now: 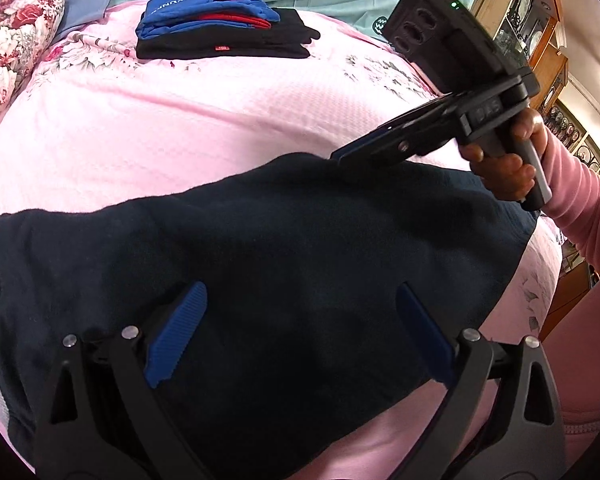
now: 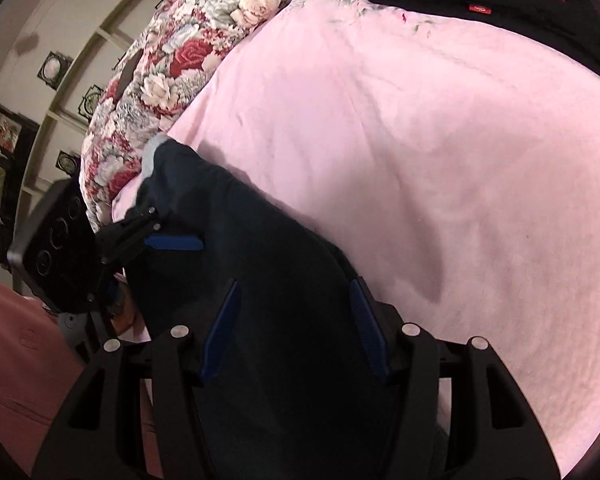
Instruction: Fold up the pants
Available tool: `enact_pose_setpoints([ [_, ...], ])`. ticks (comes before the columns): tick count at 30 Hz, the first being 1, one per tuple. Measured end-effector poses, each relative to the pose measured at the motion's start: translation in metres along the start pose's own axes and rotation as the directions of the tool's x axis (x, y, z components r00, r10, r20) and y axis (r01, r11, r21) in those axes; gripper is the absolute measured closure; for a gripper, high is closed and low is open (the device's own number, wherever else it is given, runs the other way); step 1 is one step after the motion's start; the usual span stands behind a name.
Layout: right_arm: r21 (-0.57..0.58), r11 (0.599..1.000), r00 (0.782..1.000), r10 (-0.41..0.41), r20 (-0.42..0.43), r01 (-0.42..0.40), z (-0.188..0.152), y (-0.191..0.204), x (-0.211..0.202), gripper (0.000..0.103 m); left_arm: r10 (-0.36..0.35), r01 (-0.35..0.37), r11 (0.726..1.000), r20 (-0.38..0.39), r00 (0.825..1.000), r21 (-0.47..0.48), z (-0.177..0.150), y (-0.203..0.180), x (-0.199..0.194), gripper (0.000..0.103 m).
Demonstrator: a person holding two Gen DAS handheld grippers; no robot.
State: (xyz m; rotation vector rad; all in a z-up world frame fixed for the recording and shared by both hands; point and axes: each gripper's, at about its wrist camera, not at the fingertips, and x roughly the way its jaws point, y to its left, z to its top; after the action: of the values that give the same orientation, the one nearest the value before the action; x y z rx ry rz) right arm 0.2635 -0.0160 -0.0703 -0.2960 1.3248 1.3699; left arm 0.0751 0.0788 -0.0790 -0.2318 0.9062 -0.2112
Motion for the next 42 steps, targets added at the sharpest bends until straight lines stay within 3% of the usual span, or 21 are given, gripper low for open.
enact_pose_setpoints([
  [4, -0.092, 0.986, 0.99, 0.135, -0.049, -0.139, -0.004, 0.019, -0.004, 0.043, -0.007, 0.007, 1.0, 0.003, 1.0, -0.005, 0.0, 0.001, 0.0, 0.006],
  [6, -0.148, 0.985, 0.996, 0.089, -0.015, -0.09, -0.005, 0.024, -0.01, 0.043, -0.012, 0.012, 1.0, 0.004, 1.0, -0.009, 0.0, 0.002, 0.0, 0.006],
  [10, -0.071, 0.997, 0.999, 0.03, 0.044, -0.027, 0.001, 0.002, -0.013, 0.043, -0.031, 0.032, 0.999, 0.007, 0.999, -0.025, 0.0, 0.005, -0.001, 0.005],
  [15, -0.068, 0.997, 0.999, 0.031, -0.013, -0.031, 0.0, 0.0, 0.002, 0.043, -0.032, 0.032, 0.999, 0.008, 0.999, -0.025, 0.0, 0.004, -0.002, 0.005],
  [20, -0.2, 0.976, 0.996, 0.074, -0.048, -0.082, -0.011, 0.029, -0.003, 0.043, -0.014, 0.014, 1.0, 0.004, 1.0, -0.01, 0.0, 0.001, -0.001, 0.005],
  [24, -0.145, 0.987, 0.995, 0.06, -0.079, -0.071, -0.01, 0.019, 0.011, 0.042, -0.013, 0.013, 1.0, 0.001, 1.0, -0.008, 0.0, 0.002, 0.0, 0.005],
  [27, -0.066, 0.985, 0.986, 0.156, -0.059, -0.159, -0.003, 0.007, 0.016, 0.035, -0.009, 0.009, 1.0, -0.001, 1.0, -0.005, 0.0, 0.002, 0.001, 0.005],
  [29, -0.021, 0.963, 0.963, 0.267, -0.045, -0.268, 0.004, 0.004, 0.026, 0.031, -0.006, 0.006, 1.0, -0.002, 1.0, -0.002, 0.0, 0.002, 0.001, 0.005],
  [31, 0.0, 0.95, 0.95, 0.311, -0.022, -0.311, 0.012, 0.003, 0.035, 0.03, 0.001, -0.001, 1.0, -0.003, 1.0, 0.002, 0.001, 0.0, 0.002, 0.005],
  [32, 0.004, 0.953, 0.953, 0.304, 0.002, -0.304, 0.017, 0.0, 0.035, 0.031, 0.004, -0.004, 1.0, -0.004, 1.0, 0.004, 0.001, 0.0, 0.002, 0.005],
  [33, 0.002, 0.955, 0.955, 0.296, 0.032, -0.297, 0.02, -0.004, 0.029, 0.039, 0.007, -0.007, 1.0, -0.005, 1.0, 0.006, 0.001, 0.0, 0.002, 0.005],
  [34, 0.021, 0.95, 0.947, 0.309, 0.086, -0.312, 0.025, -0.016, 0.02, 0.058, 0.009, -0.009, 1.0, -0.004, 1.0, 0.008, 0.001, -0.001, 0.002, 0.005],
  [36, 0.117, 0.919, 0.925, 0.363, 0.113, -0.376, 0.029, -0.042, 0.019, 0.075, 0.018, -0.018, 1.0, -0.003, 1.0, 0.013, 0.001, -0.002, 0.002, 0.005],
  [39, 0.104, 0.948, 0.952, 0.289, 0.103, -0.3, 0.024, -0.043, 0.029, 0.08, 0.027, -0.027, 0.999, -0.006, 1.0, 0.021, 0.001, -0.004, 0.003, 0.005],
  [42, 0.09, 0.957, 0.957, 0.264, 0.121, -0.276, 0.023, -0.037, 0.023, 0.081, 0.017, -0.016, 1.0, -0.009, 1.0, 0.011, 0.003, -0.002, 0.0, 0.005],
])
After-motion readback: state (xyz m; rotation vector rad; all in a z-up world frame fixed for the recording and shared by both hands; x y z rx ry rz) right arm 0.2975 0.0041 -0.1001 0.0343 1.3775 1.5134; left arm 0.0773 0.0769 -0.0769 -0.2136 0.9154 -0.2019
